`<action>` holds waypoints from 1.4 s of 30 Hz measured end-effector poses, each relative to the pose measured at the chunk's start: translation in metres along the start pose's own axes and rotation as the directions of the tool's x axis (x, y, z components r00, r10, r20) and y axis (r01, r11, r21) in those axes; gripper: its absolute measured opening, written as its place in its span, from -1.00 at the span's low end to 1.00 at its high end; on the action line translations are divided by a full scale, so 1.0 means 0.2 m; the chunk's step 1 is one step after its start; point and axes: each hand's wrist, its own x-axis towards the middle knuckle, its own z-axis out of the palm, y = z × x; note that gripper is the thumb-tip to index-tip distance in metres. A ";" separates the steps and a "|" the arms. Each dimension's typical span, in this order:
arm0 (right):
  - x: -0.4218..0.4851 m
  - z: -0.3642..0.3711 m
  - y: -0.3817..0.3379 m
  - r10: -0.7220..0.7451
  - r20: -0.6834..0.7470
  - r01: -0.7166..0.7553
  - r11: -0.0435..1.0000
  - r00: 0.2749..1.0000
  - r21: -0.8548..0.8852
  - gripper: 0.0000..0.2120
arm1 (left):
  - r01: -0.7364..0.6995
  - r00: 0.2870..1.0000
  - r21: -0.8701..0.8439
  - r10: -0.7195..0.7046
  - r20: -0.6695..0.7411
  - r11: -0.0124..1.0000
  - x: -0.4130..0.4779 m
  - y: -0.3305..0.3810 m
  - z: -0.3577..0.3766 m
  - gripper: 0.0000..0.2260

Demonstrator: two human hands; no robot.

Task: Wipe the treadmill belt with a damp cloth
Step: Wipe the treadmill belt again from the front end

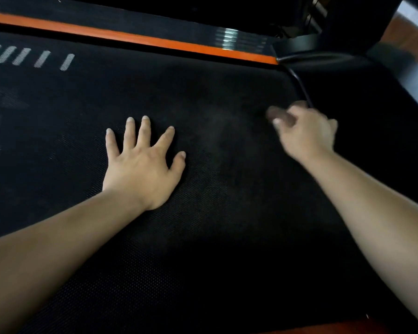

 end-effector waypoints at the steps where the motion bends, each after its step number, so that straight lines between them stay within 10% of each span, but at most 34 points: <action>1: 0.03 -0.01 0.06 0.110 -0.011 -0.111 0.994 0.994 -0.014 -0.69 | -0.001 1.000 0.000 0.001 -0.003 1.000 0.00 0.00 0.00 -0.37; 4: -0.06 -0.03 -0.04 0.194 -0.033 -0.192 0.980 0.980 0.060 -0.72 | 0.001 1.000 0.002 -0.001 -0.002 1.000 0.00 0.00 0.01 -0.37; 9: -0.38 -0.05 -0.31 -0.214 0.017 0.208 0.962 0.977 0.175 -0.71 | -0.003 1.000 -0.005 0.003 -0.009 1.000 0.00 0.00 0.01 -0.37; 15: -0.16 -0.08 0.04 0.190 -0.002 -0.190 0.981 0.982 0.038 -0.74 | -0.001 1.000 0.002 0.001 -0.016 1.000 0.00 0.00 0.01 -0.37; 21: -0.45 -0.12 -0.15 -0.158 0.045 0.153 0.983 0.986 0.102 -0.76 | -0.001 1.000 -0.003 0.001 -0.017 1.000 0.00 -0.01 0.01 -0.38; 27: -0.29 -0.16 0.09 0.213 0.040 -0.215 0.975 0.976 0.060 -0.73 | 0.000 1.000 0.009 0.001 -0.022 1.000 0.01 -0.01 0.02 -0.37; 33: -0.62 -0.19 -0.12 -0.110 0.096 0.092 0.981 0.989 0.170 -0.77 | -0.007 1.000 0.010 0.008 -0.020 1.000 0.01 -0.02 0.01 -0.38; 38: -0.45 -0.21 0.11 0.228 0.119 -0.242 0.962 0.966 0.123 -0.77 | -0.010 1.000 0.004 0.010 -0.021 1.000 0.00 -0.01 0.02 -0.38; 42: -0.74 -0.20 -0.10 0.095 0.088 -0.115 0.960 0.992 0.256 -0.80 | -0.005 1.000 -0.004 0.005 -0.007 1.000 0.01 -0.01 0.00 -0.38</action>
